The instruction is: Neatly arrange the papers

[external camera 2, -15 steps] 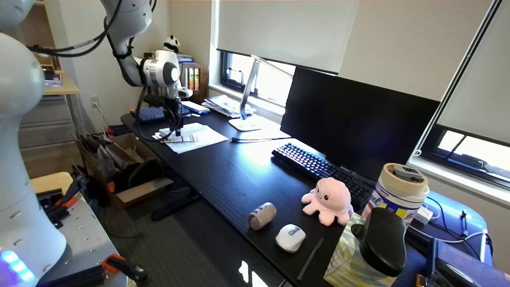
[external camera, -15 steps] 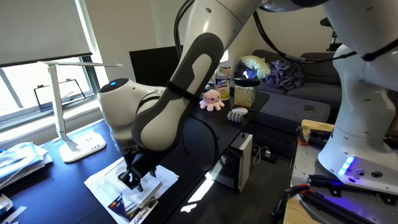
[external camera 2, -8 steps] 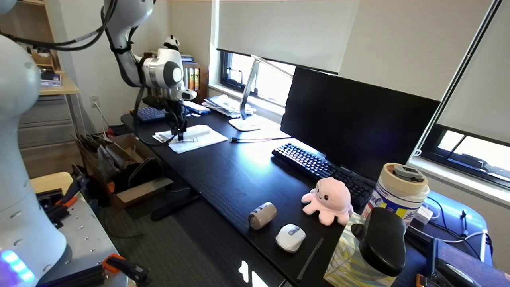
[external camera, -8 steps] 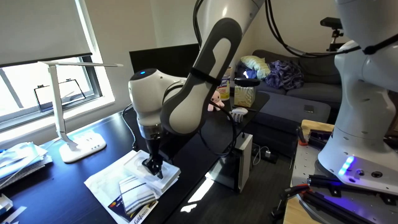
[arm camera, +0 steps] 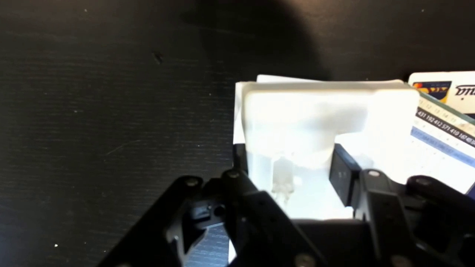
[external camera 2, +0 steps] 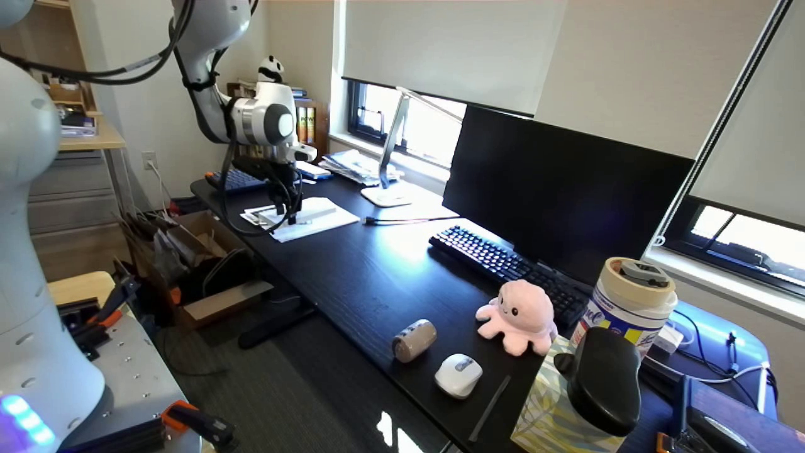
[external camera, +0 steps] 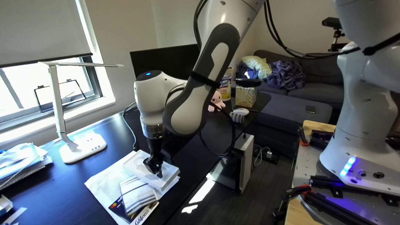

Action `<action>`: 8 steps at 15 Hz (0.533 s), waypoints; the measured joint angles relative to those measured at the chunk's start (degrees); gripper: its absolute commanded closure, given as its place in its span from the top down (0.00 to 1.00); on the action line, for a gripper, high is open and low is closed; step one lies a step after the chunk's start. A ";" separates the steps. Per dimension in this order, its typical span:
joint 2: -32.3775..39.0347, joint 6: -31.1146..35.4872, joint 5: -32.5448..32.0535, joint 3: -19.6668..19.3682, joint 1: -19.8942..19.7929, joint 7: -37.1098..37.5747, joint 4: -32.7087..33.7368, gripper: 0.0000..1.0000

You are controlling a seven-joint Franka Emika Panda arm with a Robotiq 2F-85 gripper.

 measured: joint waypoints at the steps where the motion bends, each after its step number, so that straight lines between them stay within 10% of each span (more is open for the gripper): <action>1: 0.53 0.00 0.40 0.21 -0.10 0.13 0.48 0.31; 8: 4.92 -0.02 2.29 1.19 -0.19 0.80 4.66 0.31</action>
